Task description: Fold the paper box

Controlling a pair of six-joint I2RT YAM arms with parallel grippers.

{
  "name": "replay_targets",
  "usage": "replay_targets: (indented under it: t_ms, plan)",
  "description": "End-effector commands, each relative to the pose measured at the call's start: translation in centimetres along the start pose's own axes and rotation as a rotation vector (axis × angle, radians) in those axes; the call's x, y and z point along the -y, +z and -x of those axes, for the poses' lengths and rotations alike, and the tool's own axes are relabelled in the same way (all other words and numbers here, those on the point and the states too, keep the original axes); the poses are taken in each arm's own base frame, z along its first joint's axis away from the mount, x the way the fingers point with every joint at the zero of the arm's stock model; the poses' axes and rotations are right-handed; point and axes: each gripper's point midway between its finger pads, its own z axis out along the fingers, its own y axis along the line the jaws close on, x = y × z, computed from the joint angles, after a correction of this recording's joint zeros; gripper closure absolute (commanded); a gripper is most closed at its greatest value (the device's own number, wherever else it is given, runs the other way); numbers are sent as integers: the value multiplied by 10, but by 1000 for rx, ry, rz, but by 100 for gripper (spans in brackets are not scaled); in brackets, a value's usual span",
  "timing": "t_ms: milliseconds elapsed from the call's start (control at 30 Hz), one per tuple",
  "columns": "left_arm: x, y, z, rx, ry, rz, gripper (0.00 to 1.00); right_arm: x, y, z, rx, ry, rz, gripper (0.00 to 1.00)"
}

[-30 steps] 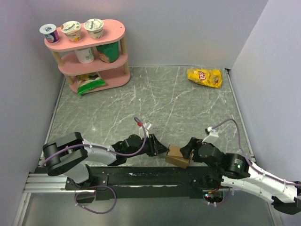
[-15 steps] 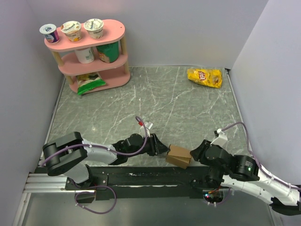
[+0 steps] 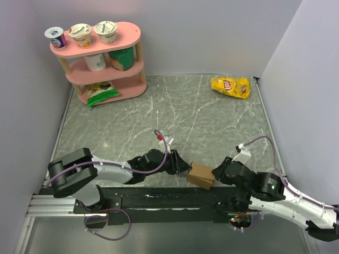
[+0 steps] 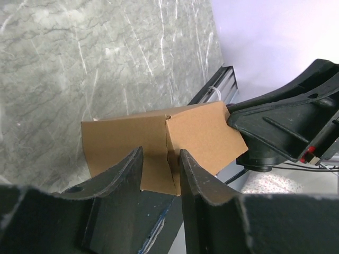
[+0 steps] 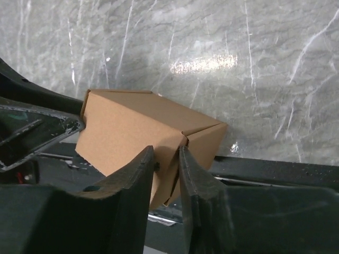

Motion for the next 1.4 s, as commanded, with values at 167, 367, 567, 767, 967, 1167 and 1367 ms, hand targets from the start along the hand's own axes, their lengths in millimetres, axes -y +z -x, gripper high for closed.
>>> replay_targets:
  t_ms: [167, 367, 567, 767, 967, 1167, 1367]
  plan:
    - [-35, -4, -10, -38, 53, 137, 60, 9, 17, -48, -186, -48, -28, 94]
    - [-38, -6, -9, -32, 56, 137, 58, 18, 24, -68, -240, -25, -32, 100]
    - [-31, -12, -6, -23, 85, 96, 51, 14, 30, -65, -212, -50, -40, 100]
    - [-16, -26, -15, -57, 131, -18, 47, 6, 40, -61, -178, -78, -61, 100]
    - [-24, -32, -26, -102, 166, -14, 61, -5, 40, -50, -136, -94, -39, 100]
    - [-45, -35, -23, -78, 169, 79, 71, -14, 24, -35, -130, -128, -26, 61]
    - [-53, -39, -21, -69, 203, 117, 72, -28, 11, -40, -176, -73, 100, 58]
